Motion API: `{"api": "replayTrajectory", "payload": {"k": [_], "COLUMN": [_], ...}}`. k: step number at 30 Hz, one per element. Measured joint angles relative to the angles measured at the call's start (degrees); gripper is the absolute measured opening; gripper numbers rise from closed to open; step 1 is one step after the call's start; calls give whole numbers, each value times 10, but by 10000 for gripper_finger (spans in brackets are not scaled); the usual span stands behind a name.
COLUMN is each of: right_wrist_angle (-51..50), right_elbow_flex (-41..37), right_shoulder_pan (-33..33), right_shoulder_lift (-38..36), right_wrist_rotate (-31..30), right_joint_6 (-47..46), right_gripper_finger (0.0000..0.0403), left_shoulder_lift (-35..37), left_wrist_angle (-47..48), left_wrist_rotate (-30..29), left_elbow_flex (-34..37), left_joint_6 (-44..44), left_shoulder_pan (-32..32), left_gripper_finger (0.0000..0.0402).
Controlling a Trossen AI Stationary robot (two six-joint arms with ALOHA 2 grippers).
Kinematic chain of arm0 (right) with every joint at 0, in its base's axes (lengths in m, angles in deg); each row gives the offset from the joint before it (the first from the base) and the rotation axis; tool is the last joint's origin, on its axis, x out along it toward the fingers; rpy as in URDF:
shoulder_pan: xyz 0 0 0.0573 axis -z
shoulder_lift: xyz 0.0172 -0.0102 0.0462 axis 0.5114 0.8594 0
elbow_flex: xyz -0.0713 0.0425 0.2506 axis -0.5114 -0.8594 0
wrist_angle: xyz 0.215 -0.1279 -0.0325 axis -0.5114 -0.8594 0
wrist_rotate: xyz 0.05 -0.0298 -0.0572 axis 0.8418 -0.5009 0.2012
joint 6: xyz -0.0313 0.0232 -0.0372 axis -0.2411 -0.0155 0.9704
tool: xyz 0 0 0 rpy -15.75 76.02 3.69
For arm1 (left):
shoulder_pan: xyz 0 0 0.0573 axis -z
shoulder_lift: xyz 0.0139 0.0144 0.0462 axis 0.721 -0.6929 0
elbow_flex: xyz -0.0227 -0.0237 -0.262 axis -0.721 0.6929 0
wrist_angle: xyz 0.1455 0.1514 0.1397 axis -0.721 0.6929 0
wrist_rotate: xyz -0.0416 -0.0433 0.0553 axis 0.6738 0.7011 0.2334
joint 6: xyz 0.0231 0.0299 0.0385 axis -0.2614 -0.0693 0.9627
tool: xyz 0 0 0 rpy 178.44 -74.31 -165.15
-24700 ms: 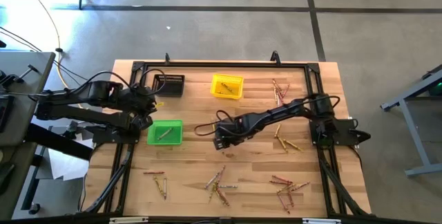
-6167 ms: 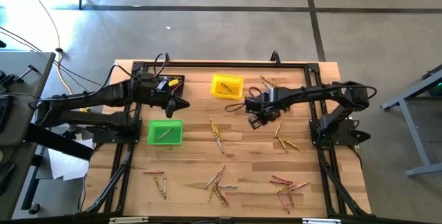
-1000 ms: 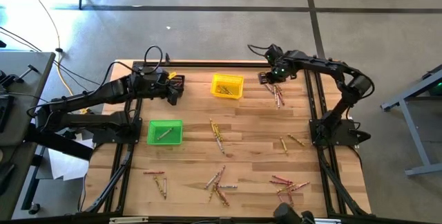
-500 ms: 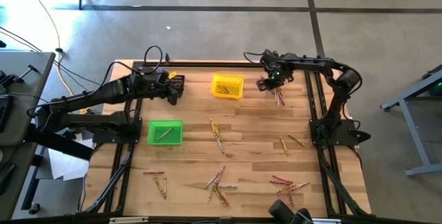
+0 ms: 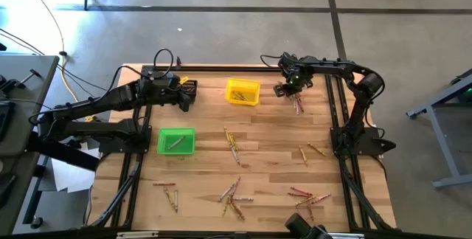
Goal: Sort crayons
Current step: Put the blue crayon into the green bin
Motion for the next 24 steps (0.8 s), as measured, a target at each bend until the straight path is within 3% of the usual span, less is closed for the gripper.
{"api": "replayTrajectory", "payload": {"k": [3,12,18,24], "right_wrist_angle": [2,6,32,147], "right_elbow_flex": [0,-3,19,26], "right_shoulder_pan": [0,-7,-18,-66], "right_shoulder_lift": [0,-35,-119,-219], "right_wrist_rotate": [24,130,117,111], "right_joint_6": [3,-2,-20,-68], "right_gripper_finger": [11,6,10,7], "left_shoulder_lift": [0,0,0,-15], "left_wrist_angle": [0,-1,-42,-183], "left_wrist_rotate": [0,0,-3,-20], "left_elbow_flex": [0,0,0,0], "left_joint_6": [-1,-11,10,45], "left_shoulder_pan": [0,0,0,0], "left_gripper_finger": [53,53,53,53]}}
